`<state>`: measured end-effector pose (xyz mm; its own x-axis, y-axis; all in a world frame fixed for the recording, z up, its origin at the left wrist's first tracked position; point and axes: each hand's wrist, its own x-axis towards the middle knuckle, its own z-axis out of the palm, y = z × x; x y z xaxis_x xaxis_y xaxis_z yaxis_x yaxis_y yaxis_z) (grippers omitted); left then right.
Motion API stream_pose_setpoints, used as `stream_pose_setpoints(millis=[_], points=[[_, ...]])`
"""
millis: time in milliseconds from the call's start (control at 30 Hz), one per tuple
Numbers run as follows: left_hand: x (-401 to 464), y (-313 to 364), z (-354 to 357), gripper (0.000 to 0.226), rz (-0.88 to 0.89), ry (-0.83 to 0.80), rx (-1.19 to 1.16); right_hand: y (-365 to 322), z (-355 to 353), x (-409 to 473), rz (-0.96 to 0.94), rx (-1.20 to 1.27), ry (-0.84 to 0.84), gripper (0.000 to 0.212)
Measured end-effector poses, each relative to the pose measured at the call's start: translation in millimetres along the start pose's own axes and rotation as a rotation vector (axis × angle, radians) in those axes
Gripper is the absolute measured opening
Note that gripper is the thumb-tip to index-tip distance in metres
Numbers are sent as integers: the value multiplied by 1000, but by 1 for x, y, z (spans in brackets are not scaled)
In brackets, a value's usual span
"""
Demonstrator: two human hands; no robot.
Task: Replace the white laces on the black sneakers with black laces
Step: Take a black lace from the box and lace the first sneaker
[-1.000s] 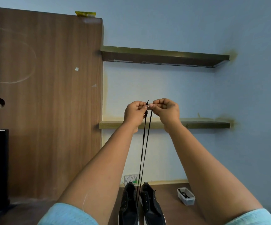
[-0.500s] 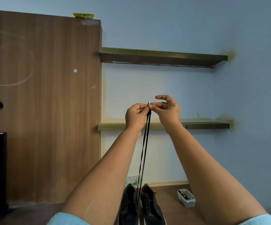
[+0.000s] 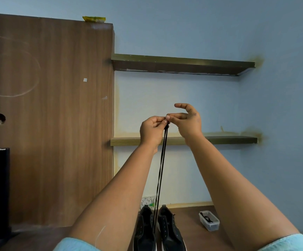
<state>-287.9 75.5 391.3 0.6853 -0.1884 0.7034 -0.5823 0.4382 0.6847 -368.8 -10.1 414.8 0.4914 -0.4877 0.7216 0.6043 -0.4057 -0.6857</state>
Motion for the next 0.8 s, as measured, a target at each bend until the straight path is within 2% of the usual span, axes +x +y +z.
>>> stream_pose_setpoints(millis=[267, 400, 500, 633, 733, 800], points=[[-1, -5, -8, 1, -45, 15, 87, 6, 1, -4, 26, -87, -49, 42], [-8, -30, -21, 3, -113, 16, 197, 32, 4, -9, 69, -249, -98, 29], [-21, -64, -37, 4, -222, 0, 258, 67, 12, -18, 69, -402, -154, 10], [-41, -121, -57, 1, -370, 3, 386, 131, 23, -35, 163, -495, -213, 11], [-55, -169, -72, 8, -477, 8, 433, 184, 23, -43, 213, -592, -118, 9], [-63, -200, -79, 12, -546, 11, 428, 220, 24, -47, 154, -712, -97, 16]])
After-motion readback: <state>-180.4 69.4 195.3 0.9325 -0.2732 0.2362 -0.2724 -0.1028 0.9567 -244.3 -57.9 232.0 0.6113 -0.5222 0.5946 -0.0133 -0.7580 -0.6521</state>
